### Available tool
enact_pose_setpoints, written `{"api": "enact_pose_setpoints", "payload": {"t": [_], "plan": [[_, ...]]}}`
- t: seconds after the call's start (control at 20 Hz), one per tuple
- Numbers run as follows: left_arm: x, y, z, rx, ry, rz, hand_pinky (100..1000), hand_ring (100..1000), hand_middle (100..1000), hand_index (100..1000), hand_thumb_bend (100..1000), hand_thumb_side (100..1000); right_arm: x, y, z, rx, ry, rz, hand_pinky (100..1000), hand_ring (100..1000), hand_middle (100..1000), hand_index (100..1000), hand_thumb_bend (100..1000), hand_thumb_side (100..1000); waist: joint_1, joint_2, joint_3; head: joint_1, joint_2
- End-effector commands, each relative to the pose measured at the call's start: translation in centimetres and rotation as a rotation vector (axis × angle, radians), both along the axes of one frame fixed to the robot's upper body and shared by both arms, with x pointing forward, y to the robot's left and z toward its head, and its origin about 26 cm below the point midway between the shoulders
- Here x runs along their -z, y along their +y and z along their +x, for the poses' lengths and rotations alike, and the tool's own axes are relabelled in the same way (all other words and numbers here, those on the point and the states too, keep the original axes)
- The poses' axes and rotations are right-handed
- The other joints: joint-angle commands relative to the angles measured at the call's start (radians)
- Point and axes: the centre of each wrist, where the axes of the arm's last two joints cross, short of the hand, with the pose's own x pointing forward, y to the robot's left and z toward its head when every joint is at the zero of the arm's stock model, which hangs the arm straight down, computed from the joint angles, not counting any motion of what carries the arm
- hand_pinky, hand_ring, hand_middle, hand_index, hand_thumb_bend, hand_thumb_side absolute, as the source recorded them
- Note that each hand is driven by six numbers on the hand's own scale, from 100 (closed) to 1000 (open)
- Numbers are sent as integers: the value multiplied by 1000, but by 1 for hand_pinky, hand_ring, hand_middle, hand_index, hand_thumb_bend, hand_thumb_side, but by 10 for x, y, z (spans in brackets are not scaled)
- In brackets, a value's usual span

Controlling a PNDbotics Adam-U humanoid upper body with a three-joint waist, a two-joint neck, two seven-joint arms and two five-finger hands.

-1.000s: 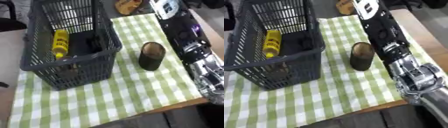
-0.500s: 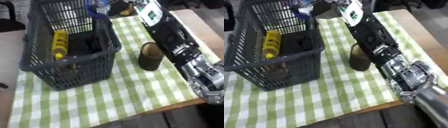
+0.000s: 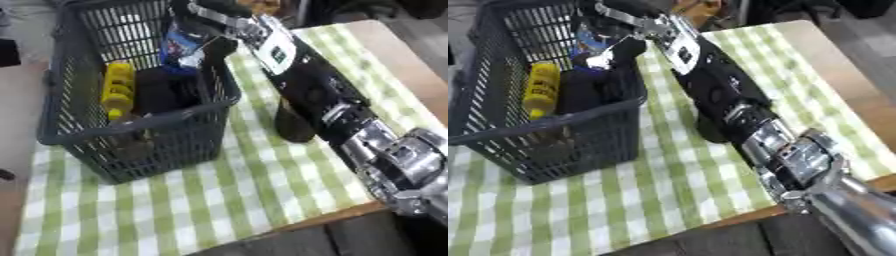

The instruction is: Pick up objects on the table and place them in the box.

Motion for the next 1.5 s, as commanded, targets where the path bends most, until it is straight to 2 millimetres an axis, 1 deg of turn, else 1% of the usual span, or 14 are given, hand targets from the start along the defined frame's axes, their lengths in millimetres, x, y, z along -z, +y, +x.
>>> {"api": "enact_pose_setpoints", "payload": {"t": [0.05, 0.1, 0.15, 0.4, 0.8, 0.85, 0.9, 0.95, 1.0, 1.1, 1.15, 1.25, 1.4, 1.5], "plan": [[-5, 1, 1, 4, -17, 4, 375, 804, 747, 760, 391, 909, -27, 1, -2, -101, -133, -111, 1000, 982, 982, 1000, 501, 779, -7, -30, 0, -3, -11], [-5, 1, 1, 4, -17, 4, 375, 804, 747, 760, 391, 909, -28, 1, -2, -102, -141, -115, 1000, 982, 982, 1000, 501, 779, -7, -30, 0, -2, -11], [-5, 1, 1, 4, -18, 5, 376, 804, 747, 761, 392, 909, -31, -2, -2, -96, -155, -93, 1000, 1000, 1000, 1000, 508, 871, -8, -31, -1, -2, -13], [-5, 1, 1, 4, -19, 5, 376, 804, 747, 761, 393, 909, -33, -8, -2, -67, -195, -46, 1000, 1000, 999, 1000, 512, 861, -11, -32, -2, -2, -15], [-6, 1, 2, 5, -21, 6, 377, 804, 747, 761, 391, 909, -29, -11, -1, -41, -219, -50, 1000, 994, 984, 1000, 510, 840, -12, -31, -2, 1, -15], [-6, 1, 2, 4, -21, 6, 377, 804, 747, 761, 391, 909, -29, -14, -1, -32, -221, -37, 987, 896, 915, 967, 457, 752, -12, -31, -2, 2, -15], [-6, 1, 2, 4, -21, 5, 377, 804, 747, 761, 391, 909, -30, -17, -1, -21, -227, -19, 987, 896, 915, 967, 457, 752, -11, -30, -2, 2, -15], [-6, 1, 2, 4, -21, 5, 376, 804, 747, 761, 390, 910, -30, -20, -2, -6, -232, 1, 910, 856, 884, 948, 434, 714, -11, -29, -2, 3, -15], [-6, 1, 2, 4, -22, 5, 376, 804, 747, 761, 390, 910, -31, -22, -2, 6, -238, 18, 872, 837, 870, 941, 425, 703, -11, -29, -3, 4, -15], [-6, 1, 2, 4, -22, 5, 376, 804, 747, 761, 390, 910, -32, -27, -3, 30, -249, 46, 872, 837, 870, 941, 425, 703, -10, -27, -3, 4, -15], [-6, 1, 2, 2, -23, 5, 376, 805, 747, 761, 388, 910, -32, -36, -4, 61, -253, 73, 804, 800, 832, 923, 408, 661, -9, -25, -6, 7, -15], [-7, 2, 2, 0, -25, 5, 376, 805, 747, 761, 388, 911, -35, -60, -9, 145, -280, 132, 803, 802, 833, 924, 410, 660, -8, -20, -9, 12, -16], [-7, 2, 2, -2, -27, 5, 376, 805, 748, 761, 387, 912, -42, -89, -18, 243, -317, 175, 798, 800, 827, 921, 409, 655, -8, -16, -14, 18, -16], [-8, 2, 2, -2, -28, 4, 376, 805, 748, 762, 387, 912, -45, -104, -25, 290, -330, 197, 793, 796, 822, 919, 408, 653, -8, -14, -18, 20, -17]]}}
